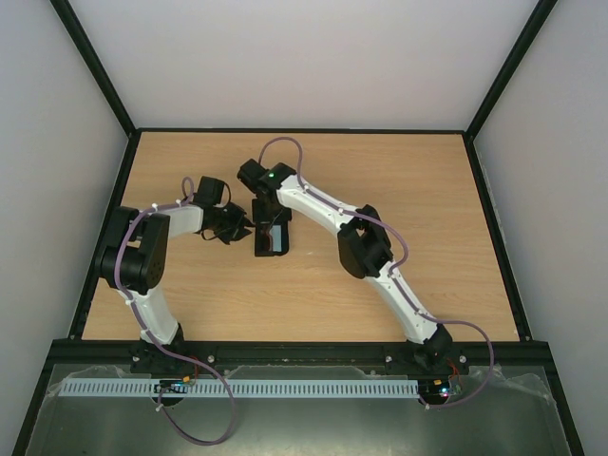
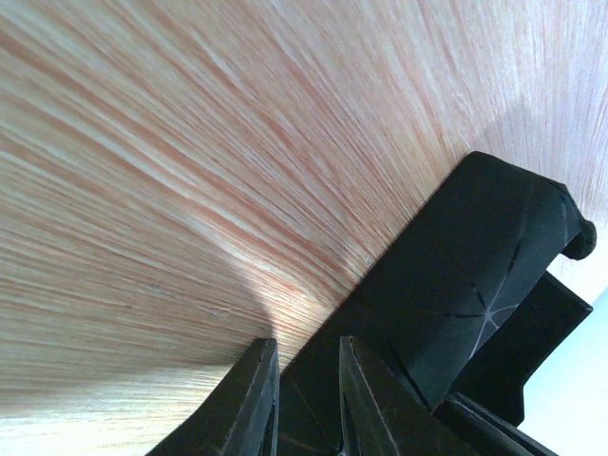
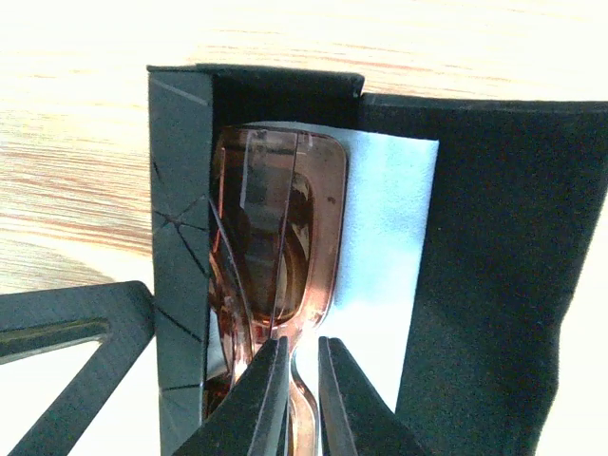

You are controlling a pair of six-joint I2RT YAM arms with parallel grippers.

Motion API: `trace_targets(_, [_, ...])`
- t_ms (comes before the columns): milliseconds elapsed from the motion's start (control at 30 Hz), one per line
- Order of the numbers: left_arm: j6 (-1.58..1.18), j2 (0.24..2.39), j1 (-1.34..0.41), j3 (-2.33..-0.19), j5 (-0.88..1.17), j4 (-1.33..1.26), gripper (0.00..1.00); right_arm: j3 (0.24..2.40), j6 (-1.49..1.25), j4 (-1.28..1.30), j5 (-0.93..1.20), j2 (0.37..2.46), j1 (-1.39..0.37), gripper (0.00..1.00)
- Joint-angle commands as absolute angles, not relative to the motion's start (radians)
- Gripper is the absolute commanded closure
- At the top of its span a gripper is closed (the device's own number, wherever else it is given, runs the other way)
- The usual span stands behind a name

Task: Organize the sunglasses
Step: Adjust the sunglasses in the sunglasses case, then close the sunglasses case at the center of the board.

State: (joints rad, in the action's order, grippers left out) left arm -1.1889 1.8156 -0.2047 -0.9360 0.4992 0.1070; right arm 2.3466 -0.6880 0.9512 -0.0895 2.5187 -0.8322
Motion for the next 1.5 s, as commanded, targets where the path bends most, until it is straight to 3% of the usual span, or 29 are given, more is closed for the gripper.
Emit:
trace_targets(0, [-1.184,1.813,-0.211,-0.944,0.512,0.126,0.79,2.336,-0.681,1.006,-0.114,2.451,-0.832,0.88])
trace_targets(267, [-1.173,1.805,-0.208,-0.944,0.510,0.142,0.79,2.318,-0.694,1.034,-0.139,2.375,-0.792,0.81])
trace_targets(467, [-1.156,1.795,-0.193,-0.933,0.509,0.149,0.79,2.025,-0.688,0.932,-0.101,2.160,-0.650,0.78])
trace_targets(833, [-1.140,1.801,-0.179,-0.925,0.516,0.144,0.79,1.716,-0.701,0.737,0.074,2.125,-0.610,0.78])
trace_targets(1233, [-1.136,1.836,-0.196,-0.959,0.527,0.138,0.79,1.990,-0.709,0.808,0.117,2.307,-0.682,0.79])
trace_targets(1467, [-1.150,1.847,-0.211,-0.960,0.535,0.119,0.79,2.039,-0.715,0.830,0.119,2.321,-0.720,0.80])
